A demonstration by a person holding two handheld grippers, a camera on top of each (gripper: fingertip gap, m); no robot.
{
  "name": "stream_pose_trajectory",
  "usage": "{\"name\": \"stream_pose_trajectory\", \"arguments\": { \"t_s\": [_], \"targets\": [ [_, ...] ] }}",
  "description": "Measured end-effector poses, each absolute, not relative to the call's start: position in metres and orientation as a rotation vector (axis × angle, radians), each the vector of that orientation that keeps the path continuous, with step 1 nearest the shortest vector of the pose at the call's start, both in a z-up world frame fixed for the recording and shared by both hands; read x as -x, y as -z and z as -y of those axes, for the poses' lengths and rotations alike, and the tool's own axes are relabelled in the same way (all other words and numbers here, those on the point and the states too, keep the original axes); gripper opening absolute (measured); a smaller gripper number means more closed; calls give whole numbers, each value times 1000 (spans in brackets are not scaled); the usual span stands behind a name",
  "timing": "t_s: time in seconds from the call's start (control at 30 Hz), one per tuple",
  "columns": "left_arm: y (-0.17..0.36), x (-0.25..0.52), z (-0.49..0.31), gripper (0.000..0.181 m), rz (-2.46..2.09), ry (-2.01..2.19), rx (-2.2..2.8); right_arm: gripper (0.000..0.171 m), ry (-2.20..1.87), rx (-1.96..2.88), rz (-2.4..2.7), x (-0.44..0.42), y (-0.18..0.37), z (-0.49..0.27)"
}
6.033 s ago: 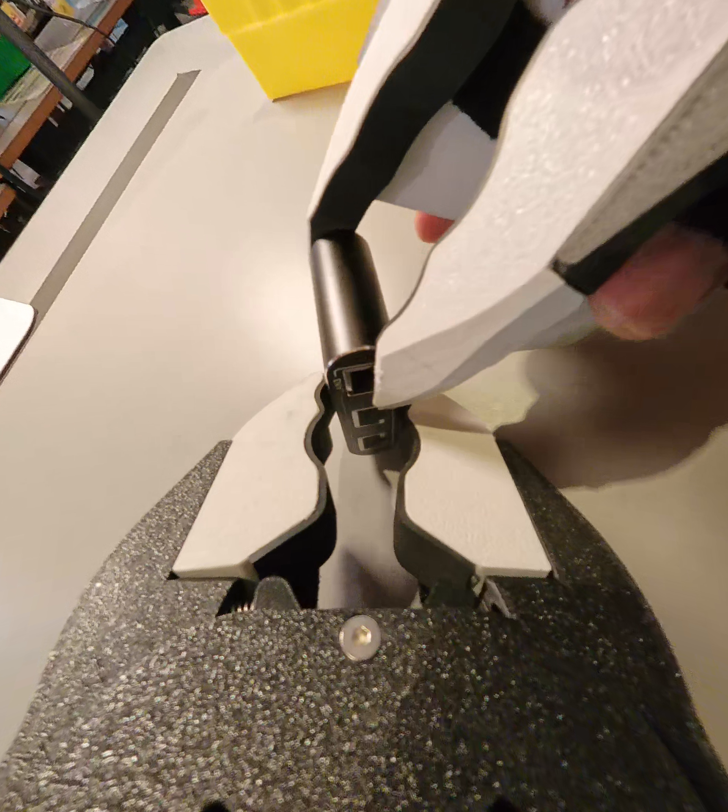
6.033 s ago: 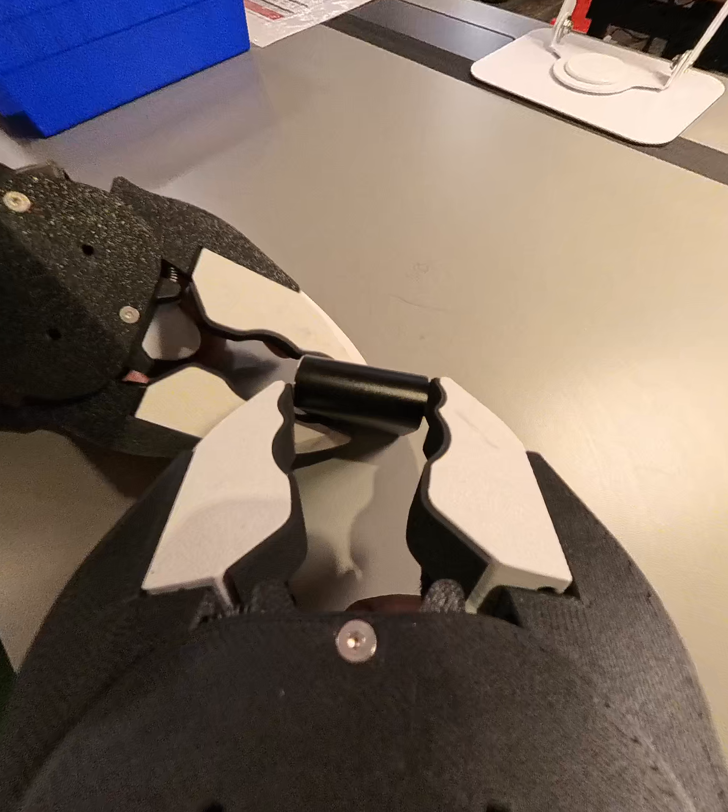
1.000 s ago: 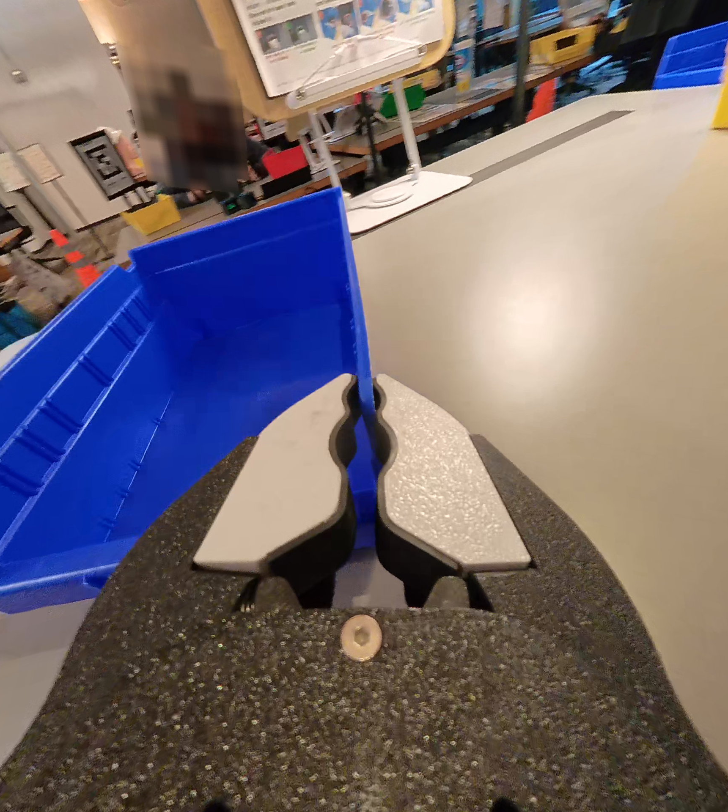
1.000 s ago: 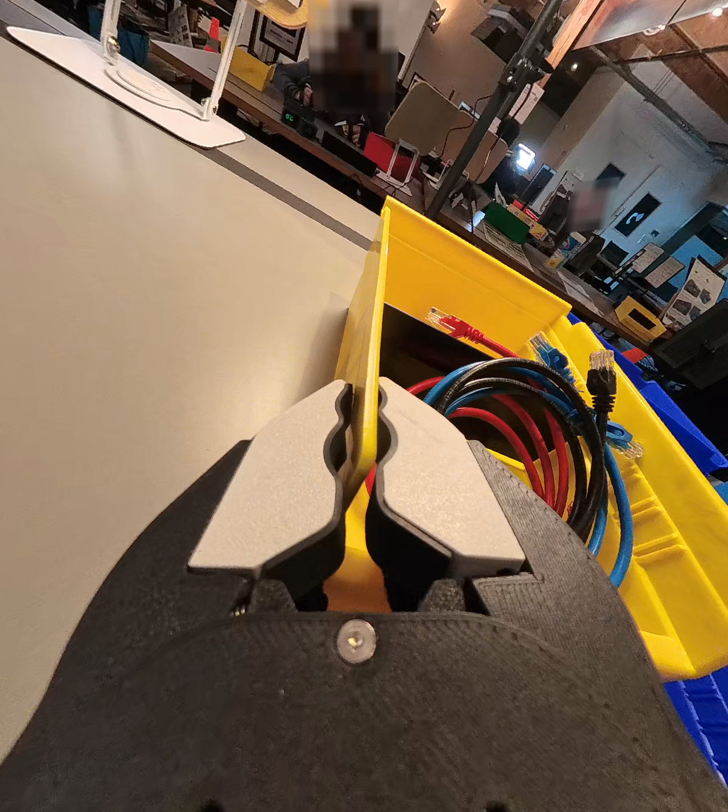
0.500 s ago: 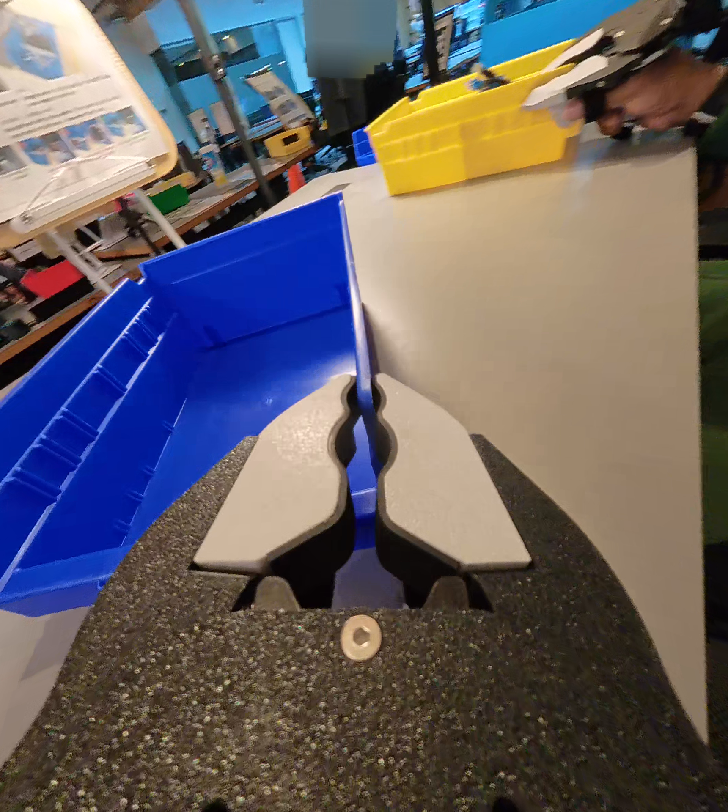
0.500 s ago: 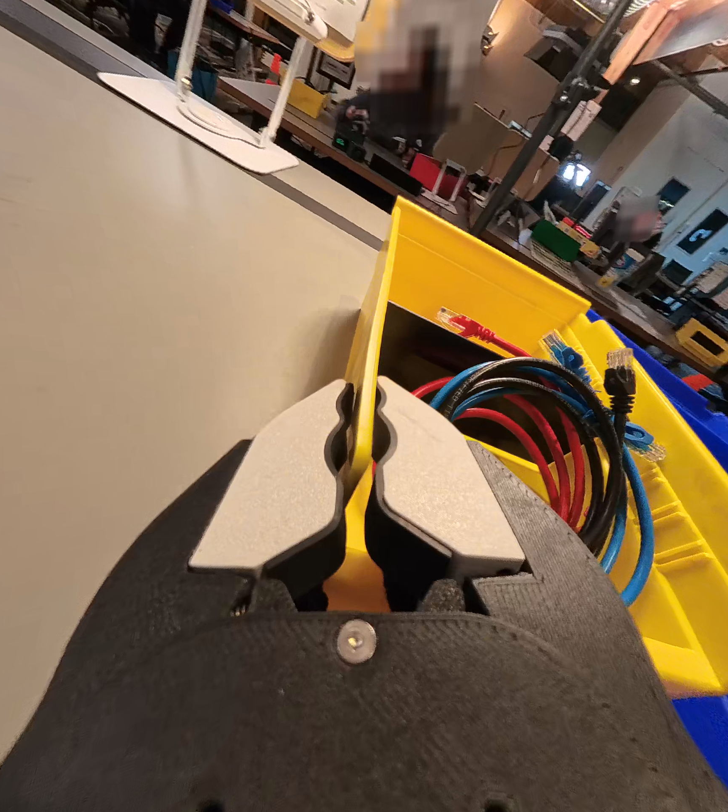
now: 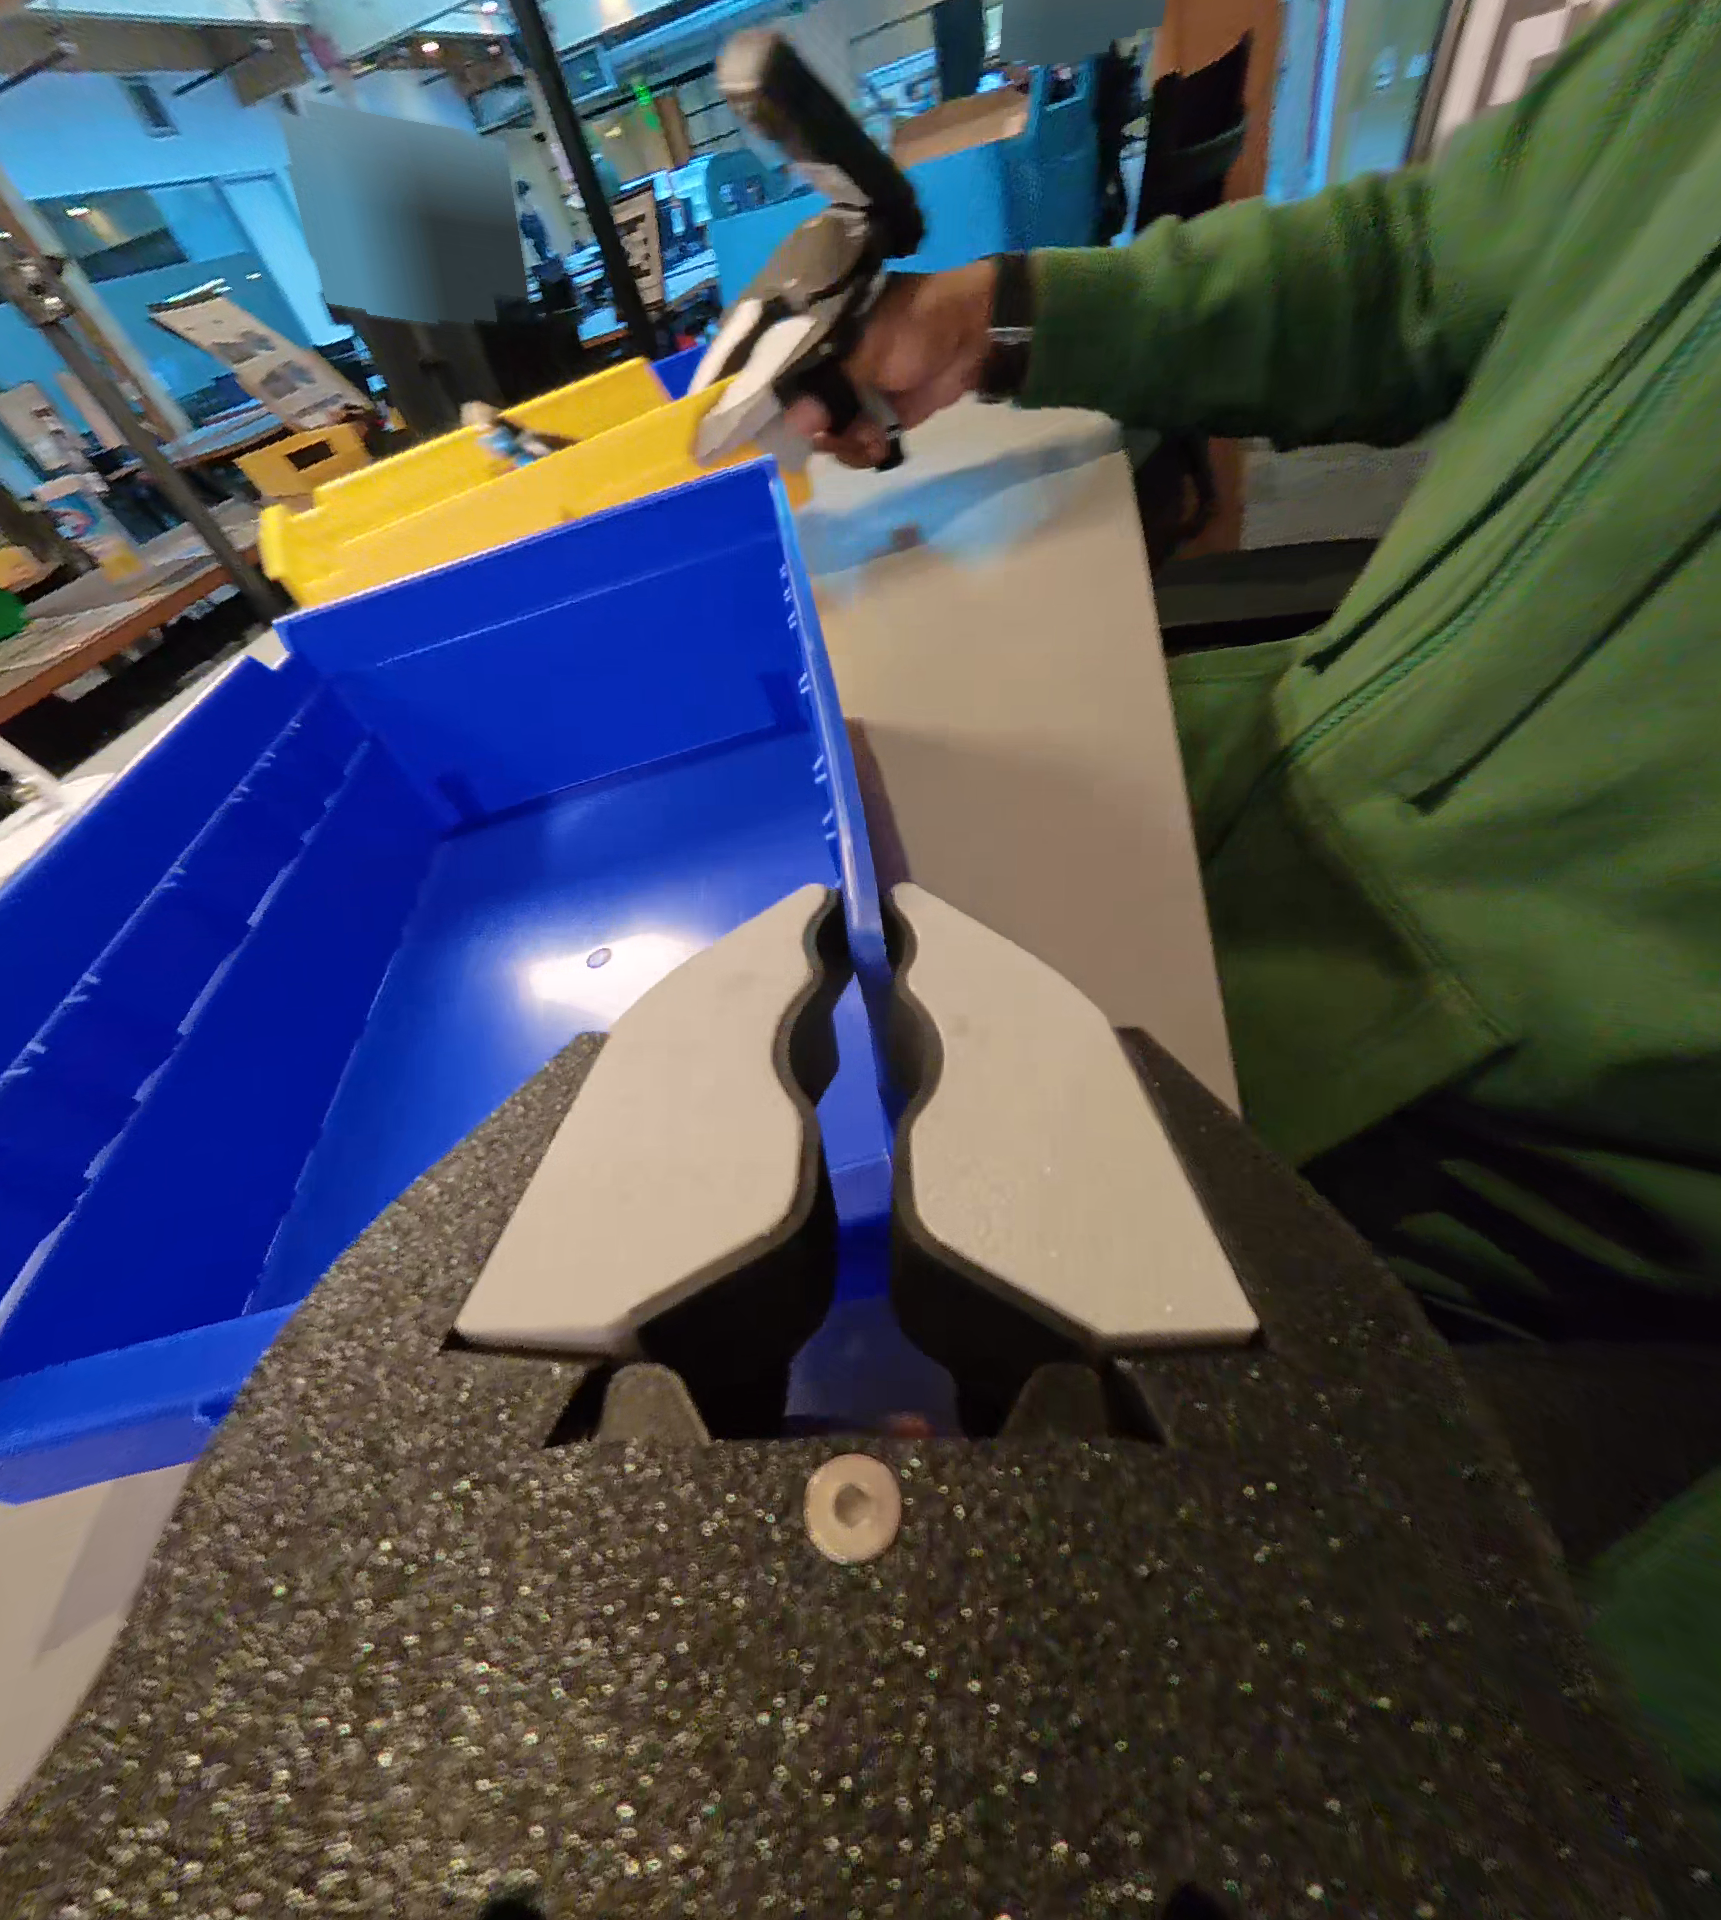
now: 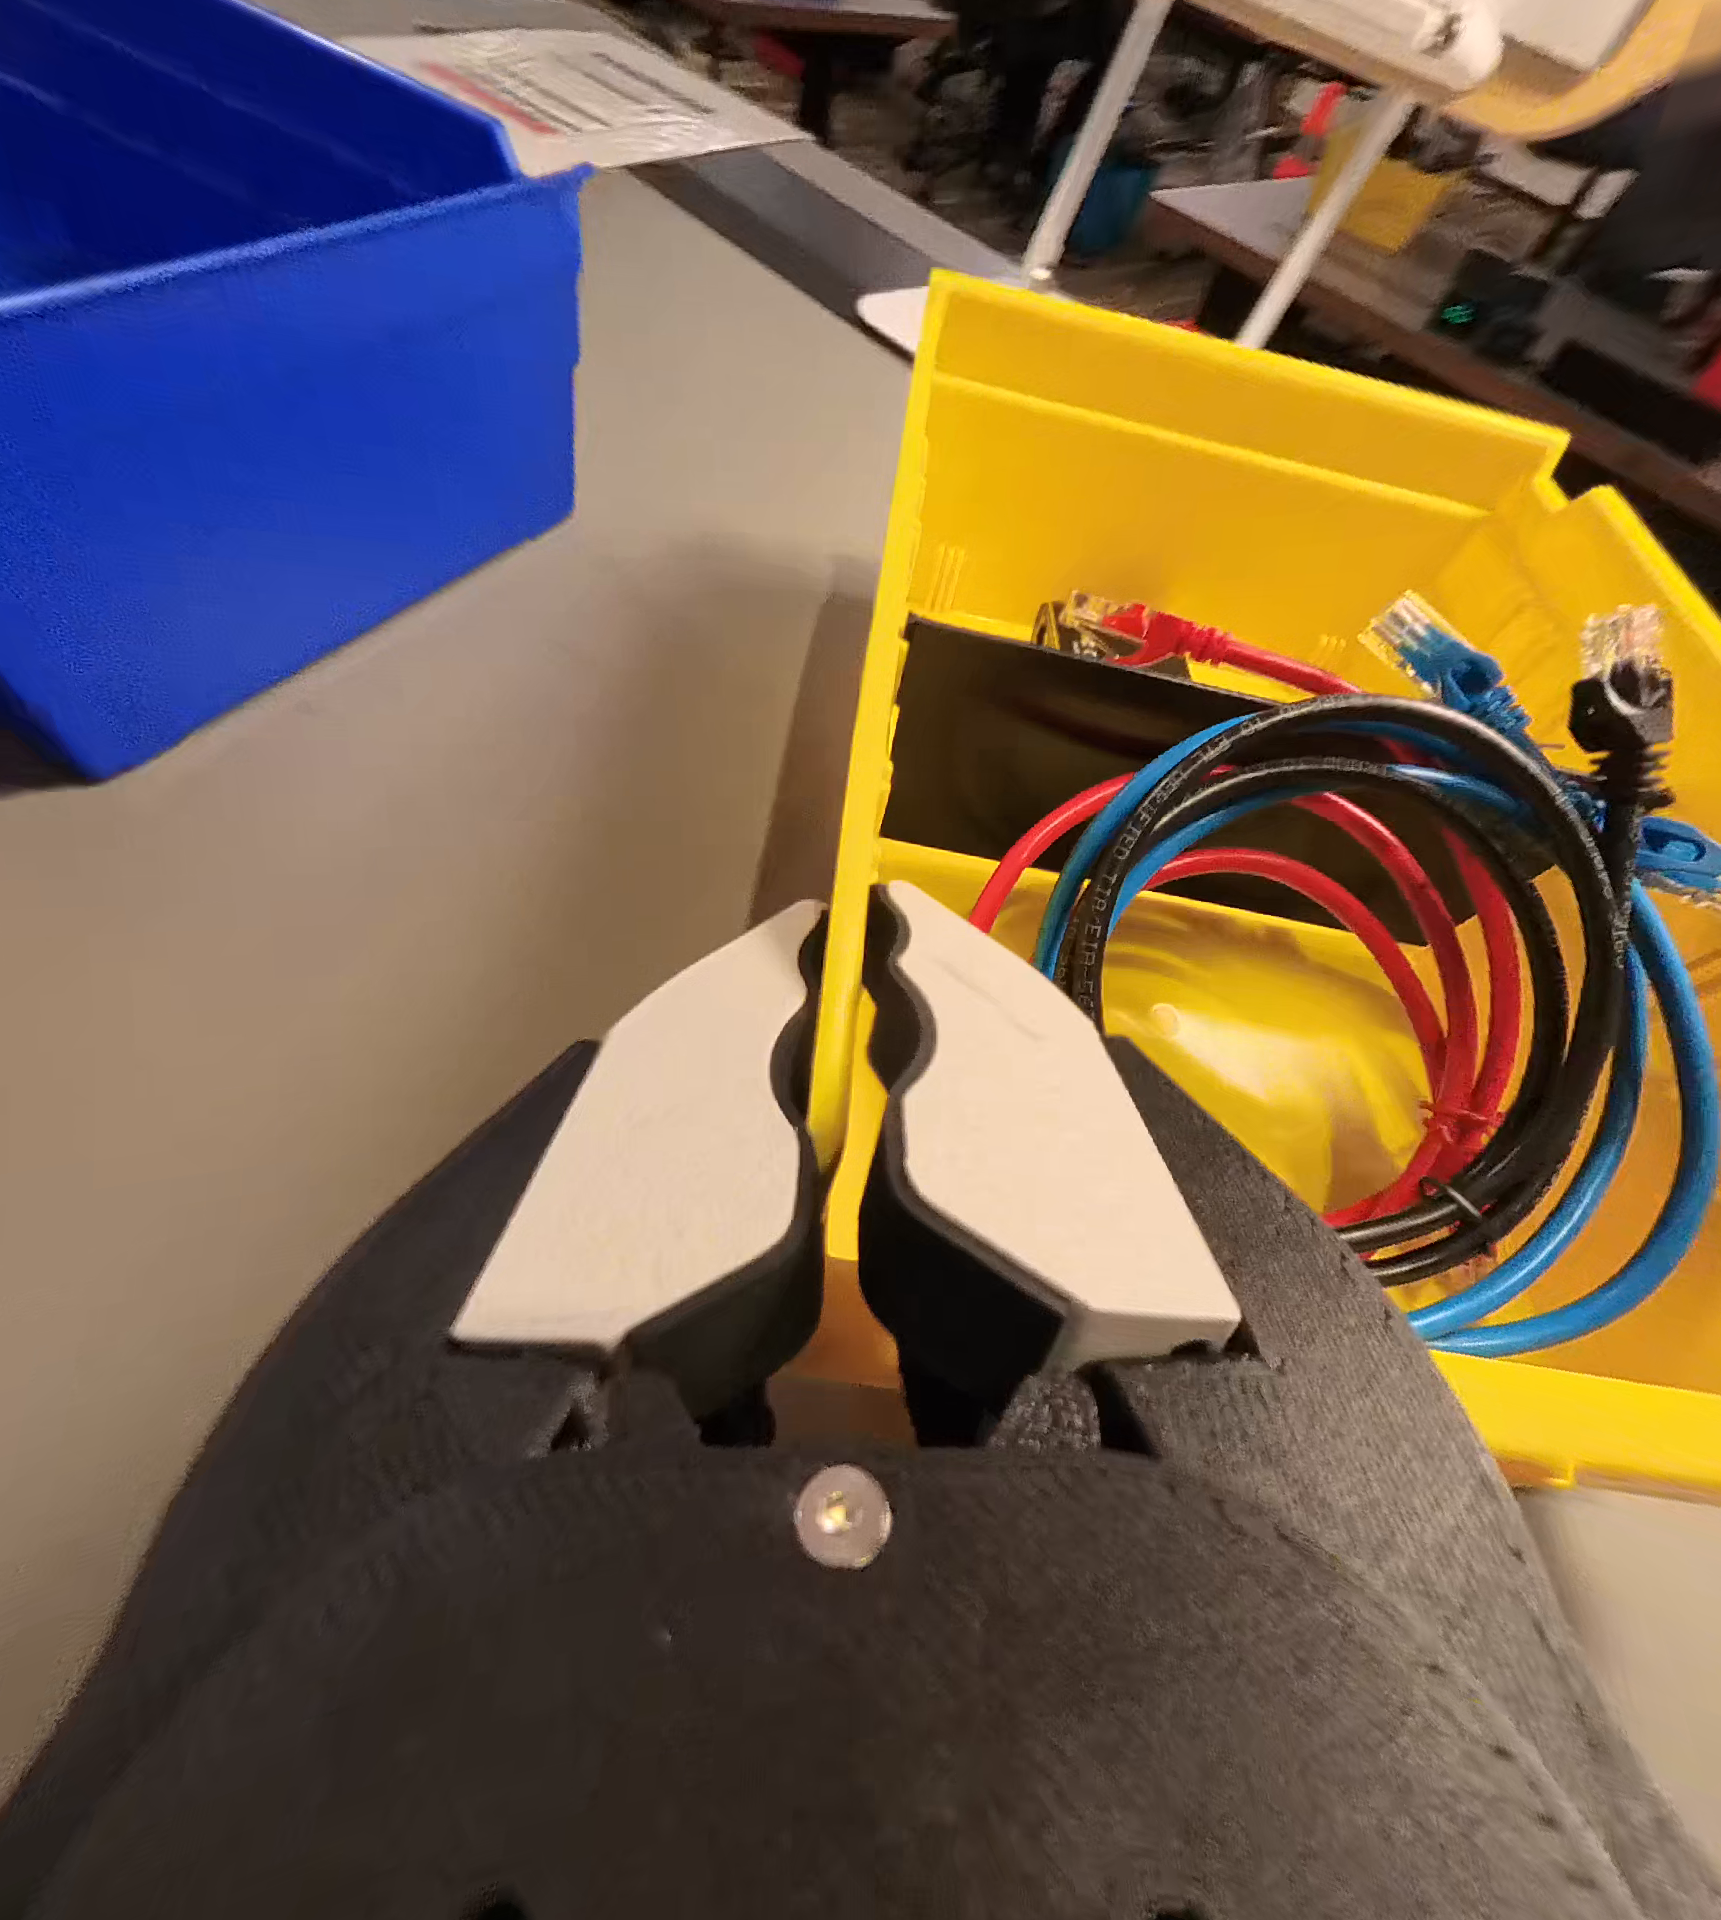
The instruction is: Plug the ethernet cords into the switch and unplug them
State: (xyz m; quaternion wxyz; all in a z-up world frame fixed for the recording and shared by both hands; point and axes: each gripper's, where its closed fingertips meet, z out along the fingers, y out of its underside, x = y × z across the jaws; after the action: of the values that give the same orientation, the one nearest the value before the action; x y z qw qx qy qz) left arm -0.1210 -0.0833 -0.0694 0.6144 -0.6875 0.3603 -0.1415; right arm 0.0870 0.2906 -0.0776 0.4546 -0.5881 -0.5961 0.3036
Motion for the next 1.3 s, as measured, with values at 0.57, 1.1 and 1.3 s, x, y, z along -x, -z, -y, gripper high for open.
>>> {"name": "stream_pose_trajectory", "arguments": {
  "t_s": [0.57,1.1,1.3],
  "targets": [
    [70,70,112,5,-1057,604,1496,4,-1212,1164,1828,44,77,-218],
    [71,26,95,14,-1160,663,1441,27,-1268,977,1817,71,62,-186],
    [42,40,101,42,-1039,621,1354,29,-1198,1046,1640,37,25,-225]
  ]
}}
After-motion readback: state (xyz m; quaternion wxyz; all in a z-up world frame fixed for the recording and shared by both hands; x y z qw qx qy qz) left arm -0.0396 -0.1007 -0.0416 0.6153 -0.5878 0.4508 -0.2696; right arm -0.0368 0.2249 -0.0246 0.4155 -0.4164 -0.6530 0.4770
